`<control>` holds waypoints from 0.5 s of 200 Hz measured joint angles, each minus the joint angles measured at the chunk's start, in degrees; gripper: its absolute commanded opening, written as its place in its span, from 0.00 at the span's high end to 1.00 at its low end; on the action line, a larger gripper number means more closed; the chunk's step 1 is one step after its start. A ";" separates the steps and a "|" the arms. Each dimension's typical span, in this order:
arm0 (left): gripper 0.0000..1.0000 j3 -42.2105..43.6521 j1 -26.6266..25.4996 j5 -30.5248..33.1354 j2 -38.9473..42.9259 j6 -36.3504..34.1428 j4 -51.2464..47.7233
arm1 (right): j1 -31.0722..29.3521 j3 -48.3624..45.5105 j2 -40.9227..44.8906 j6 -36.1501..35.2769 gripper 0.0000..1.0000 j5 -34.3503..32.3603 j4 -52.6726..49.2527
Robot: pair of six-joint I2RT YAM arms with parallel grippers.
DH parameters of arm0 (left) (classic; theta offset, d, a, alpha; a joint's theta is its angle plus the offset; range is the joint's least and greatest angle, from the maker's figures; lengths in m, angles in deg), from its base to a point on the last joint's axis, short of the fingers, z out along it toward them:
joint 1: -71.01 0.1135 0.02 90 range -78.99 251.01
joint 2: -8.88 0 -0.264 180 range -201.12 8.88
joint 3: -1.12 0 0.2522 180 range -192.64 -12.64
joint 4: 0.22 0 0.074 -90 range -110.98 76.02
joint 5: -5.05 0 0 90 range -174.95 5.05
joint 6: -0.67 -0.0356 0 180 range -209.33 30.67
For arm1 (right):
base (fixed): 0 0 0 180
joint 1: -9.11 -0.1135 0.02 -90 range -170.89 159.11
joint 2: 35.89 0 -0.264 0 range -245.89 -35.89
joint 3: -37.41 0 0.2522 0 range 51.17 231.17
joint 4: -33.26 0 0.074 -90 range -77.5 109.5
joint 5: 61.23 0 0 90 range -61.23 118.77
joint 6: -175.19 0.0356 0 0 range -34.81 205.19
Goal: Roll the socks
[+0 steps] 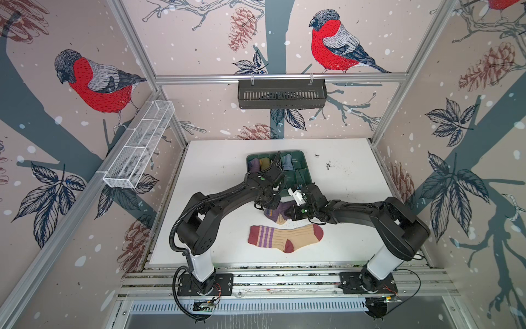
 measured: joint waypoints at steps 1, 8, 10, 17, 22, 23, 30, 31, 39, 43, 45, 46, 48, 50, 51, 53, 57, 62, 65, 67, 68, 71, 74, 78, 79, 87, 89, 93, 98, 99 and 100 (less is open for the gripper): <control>0.94 -0.02 -0.02 0.00 0.00 0.00 -0.04 | 0.00 0.02 0.00 0.00 0.91 0.00 0.04; 0.94 -0.28 -0.22 0.11 -0.04 0.02 -0.33 | 0.00 0.24 -0.37 0.02 0.92 0.11 0.70; 0.94 -0.35 -0.28 0.11 -0.07 0.02 -0.37 | 0.00 0.26 -0.46 0.02 0.92 0.13 0.79; 0.94 -0.50 -0.44 0.33 -0.13 0.02 -0.50 | 0.00 0.42 -0.94 0.17 0.92 0.17 1.31; 0.94 -0.59 -0.50 0.55 -0.22 0.02 -0.63 | 0.00 0.46 -1.22 0.20 0.91 0.22 1.57; 0.94 -0.61 -0.50 0.61 -0.22 0.02 -0.68 | 0.00 0.46 -1.29 0.20 0.91 0.24 1.62; 0.94 -0.72 -0.59 0.76 -0.33 0.04 -0.98 | 0.02 0.50 -1.66 0.24 0.91 0.39 1.88; 0.94 -0.72 -0.61 0.76 -0.35 0.04 -1.03 | 0.02 0.50 -1.73 0.26 0.92 0.39 1.95; 0.94 -0.81 -0.70 0.85 -0.46 0.04 -1.27 | 0.02 0.50 -1.99 0.39 0.92 0.42 2.03; 0.93 -0.85 -0.74 0.94 -0.52 0.04 -1.40 | 0.02 0.48 -2.08 0.42 0.91 0.44 2.12; 0.93 -0.90 -0.76 0.94 -0.57 0.07 -1.44 | 0.02 0.48 -2.12 0.44 0.92 0.46 2.21; 0.93 -0.90 -0.76 0.94 -0.59 0.07 -1.46 | 0.02 0.48 -2.14 0.46 0.92 0.46 2.27; 0.93 -0.94 -0.79 0.94 -0.63 0.07 -1.51 | 0.02 0.48 -2.16 0.52 0.92 0.48 2.36; 0.93 -0.94 -0.81 0.92 -0.66 0.07 -1.53 | 0.02 0.48 -2.21 0.59 0.92 0.50 2.47; 0.93 -0.96 -0.81 0.92 -0.68 0.07 -1.53 | 0.02 0.48 -2.23 0.61 0.92 0.52 2.49; 0.93 -0.98 -0.83 0.94 -0.70 0.07 -1.53 | 0.02 0.48 -2.23 0.63 0.92 0.52 2.56; 0.93 -1.07 -0.87 0.96 -0.76 0.07 -1.68 | 0.02 0.48 -2.29 0.72 0.92 0.61 2.78; 0.93 -1.18 -0.94 0.98 -0.85 0.09 -1.79 | 0.02 0.50 -2.34 1.16 0.92 0.66 3.04; 0.93 -1.25 -0.96 0.98 -0.87 0.11 -1.88 | 0.02 0.50 -2.38 1.53 0.92 0.72 3.26; 0.93 -1.29 -0.98 1.01 -0.90 0.15 -1.92 | 0.02 0.52 -2.43 1.57 0.92 0.79 3.37; 0.93 -1.36 -1.01 1.03 -0.92 0.20 -1.97 | 0.02 0.55 -2.45 1.53 0.92 0.81 3.39; 0.93 -1.44 -1.05 1.07 -0.96 0.31 -2.05 | 0.04 0.57 -2.47 1.49 0.92 0.81 3.43; 0.93 -1.51 -1.09 1.09 -0.98 0.37 -2.10 | 0.04 0.57 -2.49 1.51 0.92 0.83 3.56; 0.93 -1.64 -1.14 1.11 -1.05 0.46 -2.14 | 0.04 0.57 -2.49 1.51 0.92 0.85 3.63; 0.93 -1.68 -1.16 1.11 -1.07 0.44 -2.19 | 0.04 0.57 -2.49 1.53 0.92 0.87 3.67; 0.93 -1.90 -1.27 1.14 -1.18 0.46 -2.36 | 0.04 0.59 -2.49 1.62 0.92 1.07 3.80; 0.93 -1.95 -1.29 1.16 -1.20 0.46 -2.40 | 0.04 0.61 -2.49 1.66 0.92 1.11 3.82; 0.93 -2.03 -1.33 1.16 -1.27 0.46 -2.49 | 0.04 0.61 -2.47 1.66 0.92 1.29 3.85; 0.93 -2.16 -1.42 1.16 -1.38 0.46 -2.60 | 0.02 0.61 -2.47 1.66 0.92 1.40 3.87; 0.93 -2.21 -1.44 1.16 -1.40 0.46 -2.62 | 0.02 0.61 -2.47 1.66 0.92 1.42 3.87; 0.93 -2.23 -1.44 1.16 -1.40 0.46 -2.62 | 0.02 0.61 -2.47 1.68 0.92 1.46 3.89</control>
